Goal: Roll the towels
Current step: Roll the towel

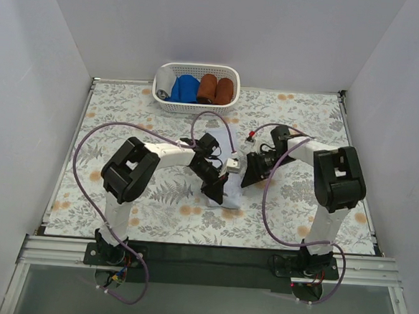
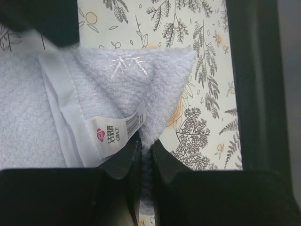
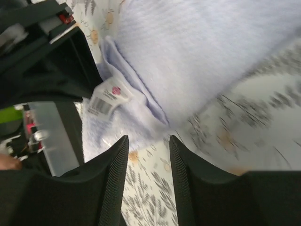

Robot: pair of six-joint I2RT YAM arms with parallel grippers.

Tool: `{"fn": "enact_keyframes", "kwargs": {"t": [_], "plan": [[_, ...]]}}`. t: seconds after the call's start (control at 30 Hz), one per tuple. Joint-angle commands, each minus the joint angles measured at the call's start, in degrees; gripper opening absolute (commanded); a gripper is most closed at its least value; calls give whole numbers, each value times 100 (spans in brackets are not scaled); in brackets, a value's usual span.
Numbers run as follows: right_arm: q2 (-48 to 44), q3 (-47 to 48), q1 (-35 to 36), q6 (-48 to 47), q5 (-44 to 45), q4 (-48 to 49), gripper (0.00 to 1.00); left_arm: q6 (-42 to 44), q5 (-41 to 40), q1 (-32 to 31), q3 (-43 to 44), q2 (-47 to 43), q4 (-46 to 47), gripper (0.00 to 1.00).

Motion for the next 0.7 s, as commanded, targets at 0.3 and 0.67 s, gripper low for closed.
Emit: {"fn": "enact_keyframes", "kwargs": {"t": [0.3,0.67], "plan": [[-2319,-1144,-388,-828,459,362,64,-21,893,192,1143,1337,-1622,15],[-3173,-1513,1211,-1223,1680,1216,67,41,744,377,1662,1997,-2124,18]]}}
